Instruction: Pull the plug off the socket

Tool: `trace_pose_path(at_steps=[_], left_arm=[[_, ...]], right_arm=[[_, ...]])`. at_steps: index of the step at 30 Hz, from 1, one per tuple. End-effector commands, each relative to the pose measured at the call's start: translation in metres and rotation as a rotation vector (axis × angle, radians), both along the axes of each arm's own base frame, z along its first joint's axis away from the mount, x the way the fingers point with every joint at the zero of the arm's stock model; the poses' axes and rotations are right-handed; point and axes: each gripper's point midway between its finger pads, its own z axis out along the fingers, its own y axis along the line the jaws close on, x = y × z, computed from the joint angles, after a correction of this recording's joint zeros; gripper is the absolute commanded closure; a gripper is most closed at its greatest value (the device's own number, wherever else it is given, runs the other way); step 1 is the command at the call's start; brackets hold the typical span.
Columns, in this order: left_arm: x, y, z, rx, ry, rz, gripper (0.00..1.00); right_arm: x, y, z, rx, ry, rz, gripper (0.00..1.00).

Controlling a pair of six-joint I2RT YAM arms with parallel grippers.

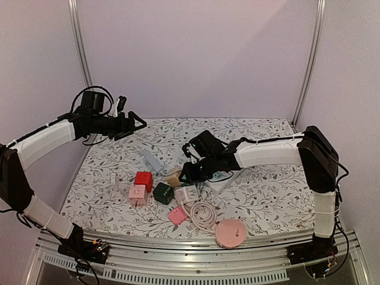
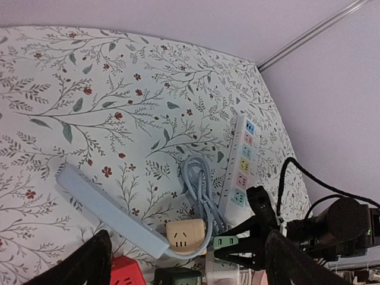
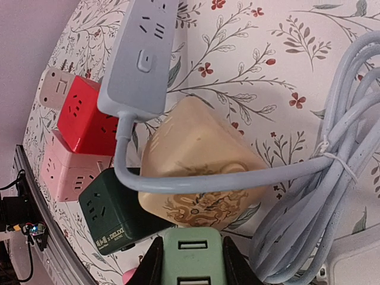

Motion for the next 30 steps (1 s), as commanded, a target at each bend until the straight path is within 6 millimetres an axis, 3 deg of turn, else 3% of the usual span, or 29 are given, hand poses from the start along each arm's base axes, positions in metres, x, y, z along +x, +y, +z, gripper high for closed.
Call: trace_pose_path(at_steps=[1, 7, 12, 17, 22, 26, 30], left_arm=[[0.004, 0.022, 0.008, 0.082, -0.04, 0.084, 0.08], [0.0, 0.037, 0.023, 0.129, -0.099, 0.152, 0.03], [-0.005, 0.027, 0.03, 0.12, -0.132, 0.113, 0.04], [-0.023, -0.012, 0.035, 0.108, -0.152, -0.014, 0.05], [-0.058, -0.071, 0.033, 0.09, -0.166, -0.229, 0.05], [-0.089, -0.112, 0.014, 0.07, -0.117, -0.39, 0.05], [-0.109, -0.131, -0.012, 0.03, -0.016, -0.48, 0.06]], right_arm=[[0.015, -0.004, 0.052, 0.055, -0.139, -0.054, 1.0], [0.015, -0.018, 0.071, 0.061, -0.179, -0.099, 1.0], [0.016, -0.023, 0.089, 0.076, -0.213, -0.11, 1.0], [0.022, -0.03, 0.104, 0.073, -0.257, -0.146, 1.0], [0.022, -0.033, 0.123, 0.083, -0.307, -0.174, 1.0], [0.021, -0.037, 0.135, 0.082, -0.345, -0.188, 1.0], [0.022, -0.046, 0.14, 0.068, -0.373, -0.215, 1.0]])
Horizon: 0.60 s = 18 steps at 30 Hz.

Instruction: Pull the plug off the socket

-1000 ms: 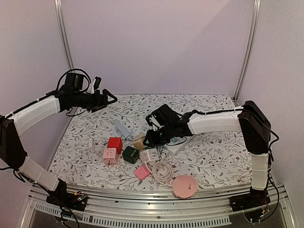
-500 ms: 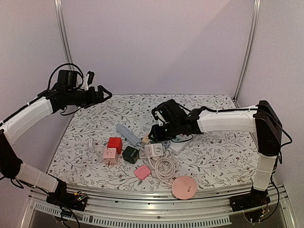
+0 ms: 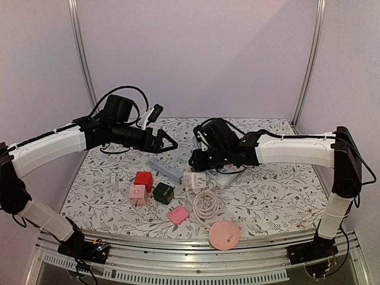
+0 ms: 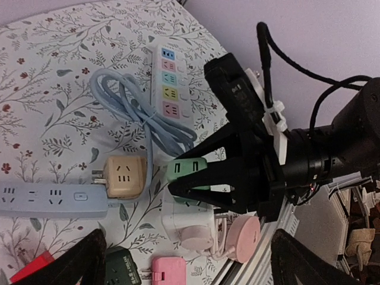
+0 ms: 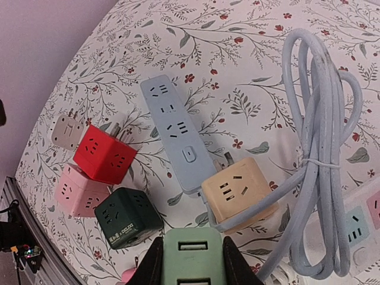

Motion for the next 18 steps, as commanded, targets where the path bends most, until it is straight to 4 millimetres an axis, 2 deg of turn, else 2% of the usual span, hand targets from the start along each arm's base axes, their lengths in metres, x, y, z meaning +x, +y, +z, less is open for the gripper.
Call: trace_pose_path(at_steps=[1, 7, 12, 18], left_arm=[[-0.027, -0.023, -0.025, -0.019, 0.088, -0.124, 0.06], [-0.062, -0.055, -0.04, 0.034, 0.066, -0.195, 0.05], [-0.06, -0.073, -0.053, 0.022, 0.092, -0.175, 0.06], [-0.061, -0.083, -0.069, -0.005, 0.096, -0.128, 0.12]], right_arm=[[0.008, -0.01, 0.067, 0.095, -0.148, -0.061, 1.0], [0.01, -0.017, 0.084, 0.121, -0.181, -0.096, 1.0], [0.007, -0.02, 0.093, 0.151, -0.187, -0.115, 1.0], [0.003, -0.022, 0.102, 0.177, -0.187, -0.113, 1.0]])
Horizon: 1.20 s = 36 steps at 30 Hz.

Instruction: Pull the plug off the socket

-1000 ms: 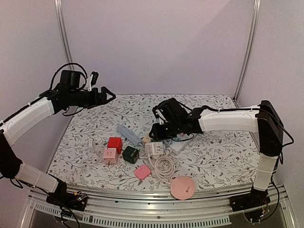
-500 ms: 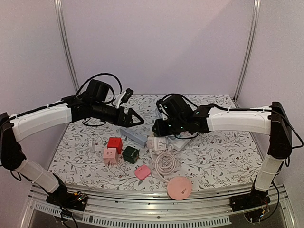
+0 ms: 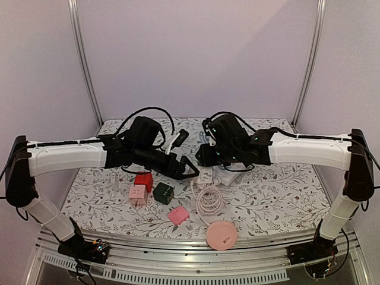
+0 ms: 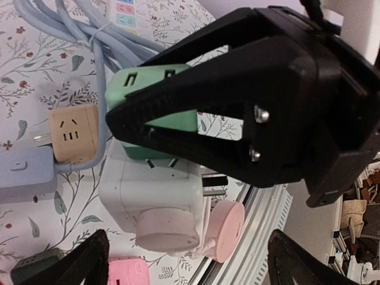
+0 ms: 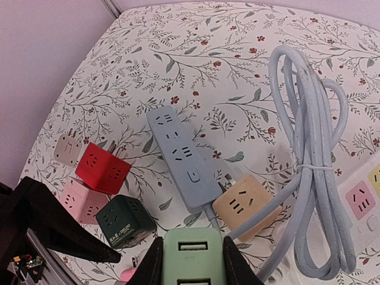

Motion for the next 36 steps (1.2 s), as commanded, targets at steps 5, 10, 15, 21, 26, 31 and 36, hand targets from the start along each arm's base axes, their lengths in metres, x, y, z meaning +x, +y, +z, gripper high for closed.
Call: trace_pose_path(at_steps=[5, 10, 15, 21, 26, 31, 36], left_arm=[[-0.006, -0.023, -0.02, -0.036, 0.028, 0.027, 0.19], [-0.005, -0.033, -0.035, -0.01, 0.033, 0.022, 0.28], [-0.002, -0.036, -0.041, -0.013, 0.042, 0.037, 0.34], [0.008, -0.041, -0.046, -0.019, 0.034, 0.071, 0.27], [0.009, -0.045, -0.039, -0.051, 0.024, 0.066, 0.31], [0.009, -0.047, -0.033, -0.079, 0.018, 0.06, 0.44], [0.005, -0.048, -0.033, -0.083, 0.016, 0.038, 0.54]], right_arm=[[0.004, 0.001, 0.073, 0.172, -0.122, -0.026, 1.0], [0.002, -0.002, 0.074, 0.176, -0.121, -0.032, 1.0], [0.001, -0.005, 0.078, 0.181, -0.127, -0.037, 1.0], [0.0, -0.006, 0.079, 0.18, -0.128, -0.032, 1.0], [0.0, -0.005, 0.079, 0.187, -0.124, -0.033, 1.0], [0.0, -0.003, 0.077, 0.182, -0.121, -0.028, 0.99], [-0.001, -0.002, 0.071, 0.183, -0.105, -0.028, 1.0]])
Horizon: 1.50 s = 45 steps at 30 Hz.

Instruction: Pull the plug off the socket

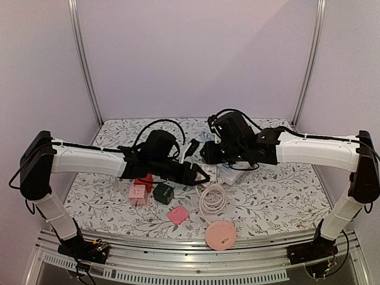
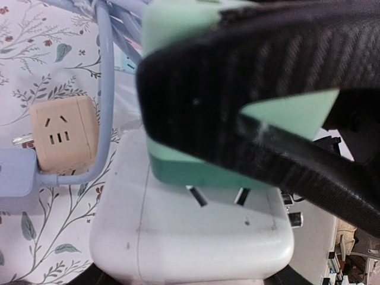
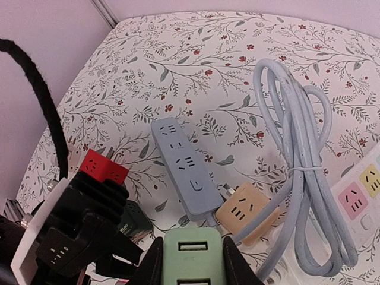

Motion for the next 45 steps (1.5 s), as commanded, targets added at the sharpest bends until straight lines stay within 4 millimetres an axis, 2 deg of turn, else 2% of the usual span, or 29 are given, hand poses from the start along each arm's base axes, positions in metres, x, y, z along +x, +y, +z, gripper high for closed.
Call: trace_pose_path(at_steps=[1, 10, 18, 25, 36, 45], left_arm=[[-0.001, -0.008, 0.009, -0.037, -0.038, -0.021, 0.54], [-0.002, -0.003, 0.011, -0.027, -0.093, -0.035, 0.61], [-0.008, -0.002, 0.01, -0.034, -0.109, -0.054, 0.66], [-0.008, -0.002, 0.01, -0.033, -0.096, -0.045, 0.67], [-0.004, -0.004, 0.011, -0.048, -0.045, -0.026, 0.7], [-0.004, 0.0, 0.007, -0.053, -0.026, -0.018, 0.71]], right_arm=[[0.003, 0.011, 0.057, 0.17, -0.086, -0.004, 1.0], [0.008, 0.009, 0.057, 0.198, -0.061, -0.023, 1.0], [0.018, 0.008, 0.042, 0.305, 0.052, -0.033, 1.0], [0.018, 0.01, 0.037, 0.285, 0.039, -0.025, 1.0], [-0.007, 0.029, 0.043, 0.141, -0.129, 0.04, 1.0], [-0.009, 0.03, 0.041, 0.101, -0.158, 0.035, 1.0]])
